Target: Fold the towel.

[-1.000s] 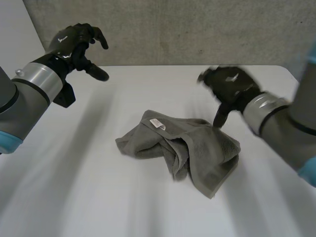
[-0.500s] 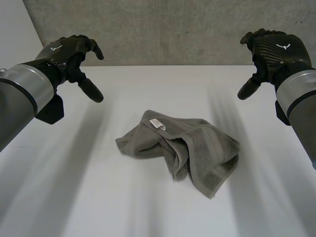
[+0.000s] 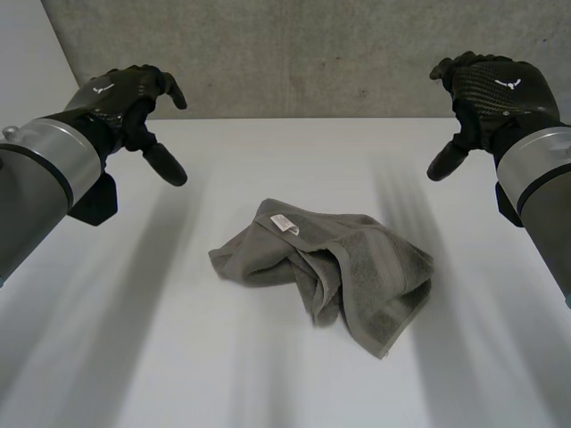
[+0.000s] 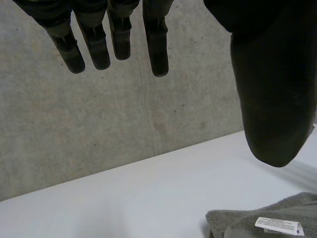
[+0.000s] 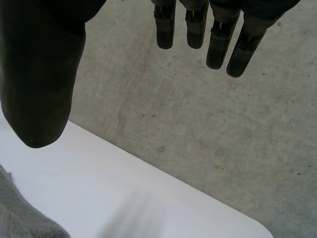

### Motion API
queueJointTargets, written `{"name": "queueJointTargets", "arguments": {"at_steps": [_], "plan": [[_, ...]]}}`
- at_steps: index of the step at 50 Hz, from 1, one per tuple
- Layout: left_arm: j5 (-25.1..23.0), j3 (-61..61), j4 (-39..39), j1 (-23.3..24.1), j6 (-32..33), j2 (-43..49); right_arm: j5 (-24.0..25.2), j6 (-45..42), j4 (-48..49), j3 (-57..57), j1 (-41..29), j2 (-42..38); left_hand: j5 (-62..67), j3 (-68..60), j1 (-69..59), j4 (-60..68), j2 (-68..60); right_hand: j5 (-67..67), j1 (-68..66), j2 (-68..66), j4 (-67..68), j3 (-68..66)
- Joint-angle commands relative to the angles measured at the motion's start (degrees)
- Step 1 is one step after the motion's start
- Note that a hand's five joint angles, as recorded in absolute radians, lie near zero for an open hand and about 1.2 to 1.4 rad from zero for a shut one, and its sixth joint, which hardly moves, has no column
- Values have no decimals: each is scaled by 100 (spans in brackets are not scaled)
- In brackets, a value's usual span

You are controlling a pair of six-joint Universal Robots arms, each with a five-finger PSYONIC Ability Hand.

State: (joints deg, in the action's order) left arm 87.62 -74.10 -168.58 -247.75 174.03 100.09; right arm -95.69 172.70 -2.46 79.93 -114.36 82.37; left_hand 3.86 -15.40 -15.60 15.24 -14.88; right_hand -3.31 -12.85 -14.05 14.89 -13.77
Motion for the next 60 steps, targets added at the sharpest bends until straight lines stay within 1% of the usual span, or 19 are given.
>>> {"name": "queueJointTargets", "arguments": {"at_steps": [1,3,7,13,18,22,26,28,31,36,37,38,40,48,50,53,56,58,60], "plan": [[-70,-61,-87,34,8,134,613,-870,-299,75,-33,-107,-230,384,404,-368,332,331,285,405,-489,377],[-192,-35,-201,139,52,562,1243,-2077,-832,180,-252,-447,-196,350,370,-334,299,331,285,405,-489,377],[-359,-43,-324,244,235,1010,1343,-2678,-1071,233,-777,-738,-196,350,370,-334,299,331,285,405,-489,377],[-518,-52,-456,438,975,1918,1308,-2663,-923,260,-991,-986,-213,367,387,-351,315,331,285,405,-489,377],[-536,-43,-615,474,1194,2428,1123,-2636,44,523,-1088,-1566,-213,367,387,-351,315,104,58,178,-262,150],[-474,-52,-991,596,1221,2919,641,-2286,667,550,-1176,-1925,-146,300,320,-284,248,-1674,-1719,-1599,1515,-1628],[-465,-52,-1168,605,1238,3131,578,-2153,686,541,-1176,-1996,-78,233,253,-217,181,-2807,-2852,-2732,2648,-2761],[-448,-17,-1317,605,1238,3288,578,-2109,677,524,-1159,-1997,89,65,85,-49,14,-5015,-5061,-4940,4857,-4969],[-439,10,-1379,614,1247,3368,569,-2109,659,506,-1141,-1952,241,-87,-67,103,-139,-6221,-6267,-6146,6063,-6175],[-316,89,-1423,649,1238,3526,561,-2127,642,479,-1097,-1777,2512,-2358,-2338,2374,-2410,-6669,-6715,-6595,6511,-6623],[-168,141,-1458,667,1230,3535,569,-2187,563,497,-1080,-1664,4610,-4456,-4436,4472,-4508,-6669,-6715,-6595,6511,-6623],[-167,141,-1458,667,1230,3535,595,-2223,371,471,-1079,-1628,4631,-4477,-4457,4493,-4529,-6669,-6715,-6595,6511,-6623],[78,272,-1476,676,1230,3492,604,-2293,169,418,-1062,-1619,6606,-6452,-6432,6468,-6504,-6669,-6715,-6595,6511,-6623],[229,1246,-1511,632,1300,3281,754,-3155,-220,-672,-868,-1865,6614,-6460,-6440,6476,-6512,-6669,-6715,-6595,6511,-6623],[229,1762,-1589,580,1361,3280,798,-3374,112,-1895,-685,-2310,6614,-6460,-6440,6476,-6512,-6669,-6715,-6595,6511,-6623],[220,2242,-1704,544,1432,3272,824,-3339,387,-2544,-640,-2471,6614,-6460,-6440,6476,-6512,-6669,-6715,-6595,6511,-6623],[273,3288,-2179,289,1476,3166,947,-2979,1450,-3625,-526,-2576,6614,-6460,-6440,6476,-6512,-6669,-6715,-6595,6511,-6623],[334,3542,-2669,210,1379,2834,1157,-1651,2876,-3758,-298,-2428,6614,-6460,-6440,6476,-6512,-6669,-6715,-6595,6511,-6623],[395,3412,-2993,193,1257,2588,1323,-1017,3240,-3539,-167,-2201,6614,-6460,-6440,6476,-6512,-6669,-6715,-6595,6511,-6623]]}}
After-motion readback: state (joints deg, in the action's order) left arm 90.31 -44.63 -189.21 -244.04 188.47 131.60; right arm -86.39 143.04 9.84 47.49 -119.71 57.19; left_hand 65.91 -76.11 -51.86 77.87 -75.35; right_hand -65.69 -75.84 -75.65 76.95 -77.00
